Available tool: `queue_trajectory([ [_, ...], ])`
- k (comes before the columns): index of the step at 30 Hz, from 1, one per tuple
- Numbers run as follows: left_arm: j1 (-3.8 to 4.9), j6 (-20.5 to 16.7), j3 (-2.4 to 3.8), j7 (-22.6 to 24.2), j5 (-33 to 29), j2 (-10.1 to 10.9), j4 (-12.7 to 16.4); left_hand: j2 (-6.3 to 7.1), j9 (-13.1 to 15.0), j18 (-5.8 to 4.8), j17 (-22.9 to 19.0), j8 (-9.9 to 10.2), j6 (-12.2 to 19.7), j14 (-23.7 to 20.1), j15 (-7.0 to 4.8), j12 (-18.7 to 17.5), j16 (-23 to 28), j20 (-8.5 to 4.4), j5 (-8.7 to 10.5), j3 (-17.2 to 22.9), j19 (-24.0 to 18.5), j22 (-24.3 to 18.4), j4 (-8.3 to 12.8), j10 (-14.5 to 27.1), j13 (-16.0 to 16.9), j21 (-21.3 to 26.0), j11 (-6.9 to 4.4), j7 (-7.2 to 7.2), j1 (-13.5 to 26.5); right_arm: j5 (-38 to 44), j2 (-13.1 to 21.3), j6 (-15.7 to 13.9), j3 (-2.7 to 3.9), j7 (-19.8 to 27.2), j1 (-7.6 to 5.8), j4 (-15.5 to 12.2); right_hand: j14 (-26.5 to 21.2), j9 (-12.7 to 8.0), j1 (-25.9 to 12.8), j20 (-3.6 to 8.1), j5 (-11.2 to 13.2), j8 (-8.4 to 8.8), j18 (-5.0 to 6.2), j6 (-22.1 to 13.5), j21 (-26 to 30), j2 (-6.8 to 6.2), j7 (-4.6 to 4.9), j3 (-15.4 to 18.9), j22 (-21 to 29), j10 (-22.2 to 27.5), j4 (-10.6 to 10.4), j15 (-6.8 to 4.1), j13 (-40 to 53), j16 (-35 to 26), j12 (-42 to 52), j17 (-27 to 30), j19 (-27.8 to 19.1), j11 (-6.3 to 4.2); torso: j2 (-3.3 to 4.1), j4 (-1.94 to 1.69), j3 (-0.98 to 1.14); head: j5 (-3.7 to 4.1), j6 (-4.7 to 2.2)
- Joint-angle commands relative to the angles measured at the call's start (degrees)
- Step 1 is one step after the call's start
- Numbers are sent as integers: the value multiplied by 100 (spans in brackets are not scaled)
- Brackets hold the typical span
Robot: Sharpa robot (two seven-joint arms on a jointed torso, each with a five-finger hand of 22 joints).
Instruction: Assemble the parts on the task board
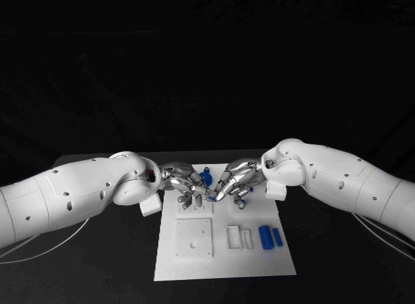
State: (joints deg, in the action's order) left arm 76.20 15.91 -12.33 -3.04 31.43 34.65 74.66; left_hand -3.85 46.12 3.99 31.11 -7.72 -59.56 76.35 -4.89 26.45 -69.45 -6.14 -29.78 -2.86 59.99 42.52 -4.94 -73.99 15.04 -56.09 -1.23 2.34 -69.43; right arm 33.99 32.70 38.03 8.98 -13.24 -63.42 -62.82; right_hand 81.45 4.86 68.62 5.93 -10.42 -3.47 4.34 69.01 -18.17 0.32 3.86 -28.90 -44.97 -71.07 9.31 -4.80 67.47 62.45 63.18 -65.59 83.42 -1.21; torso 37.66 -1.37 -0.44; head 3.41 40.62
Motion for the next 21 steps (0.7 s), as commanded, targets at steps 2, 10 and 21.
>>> queue_trajectory([
  [2, 3, -23, 11, 61, -98, -40, 17, -23, -9, -13, -2, -24, 27, -28, 2, 1, -41, 24, -33, 21, -20, 11, 34, 30, -7, 7, -6, -18, -52, -56, -28, 107, -2, 85, 12, -30, -46, 8, 17, -9, -20, -19, 75, 100, 27, 61, -21, -28, -15, 8, 10, 5, 3, 13, 0, -8, 34, -22, 0, -2, 0, 3, 9],
  [10, -4, -32, 10, 15, -74, -44, -14, 143, -58, -9, -7, -6, -6, -28, 4, 9, -47, 26, 57, -113, -14, 17, 18, 25, -5, 10, -4, -7, 68, -66, -24, 114, -2, 85, 16, -21, -46, 8, 17, -9, -20, -19, 75, 100, 27, 61, -21, -28, -15, 8, 10, 5, 3, 13, 0, -8, 34, -22, 0, -1, 0, 8, 18],
  [21, -8, 52, 9, -2, -40, -58, -14, -50, -94, -16, -8, 2, -49, -23, -8, -6, -59, 16, -15, 61, -15, 25, 161, -4, -20, 15, -18, -39, -174, -69, -34, 85, -2, 94, 20, -1, -46, 8, 17, -9, -20, -19, 75, 100, 27, 61, -21, -28, -15, 8, 10, 5, 3, 13, 0, -8, 34, -22, 0, 0, 0, 3, 21],
])
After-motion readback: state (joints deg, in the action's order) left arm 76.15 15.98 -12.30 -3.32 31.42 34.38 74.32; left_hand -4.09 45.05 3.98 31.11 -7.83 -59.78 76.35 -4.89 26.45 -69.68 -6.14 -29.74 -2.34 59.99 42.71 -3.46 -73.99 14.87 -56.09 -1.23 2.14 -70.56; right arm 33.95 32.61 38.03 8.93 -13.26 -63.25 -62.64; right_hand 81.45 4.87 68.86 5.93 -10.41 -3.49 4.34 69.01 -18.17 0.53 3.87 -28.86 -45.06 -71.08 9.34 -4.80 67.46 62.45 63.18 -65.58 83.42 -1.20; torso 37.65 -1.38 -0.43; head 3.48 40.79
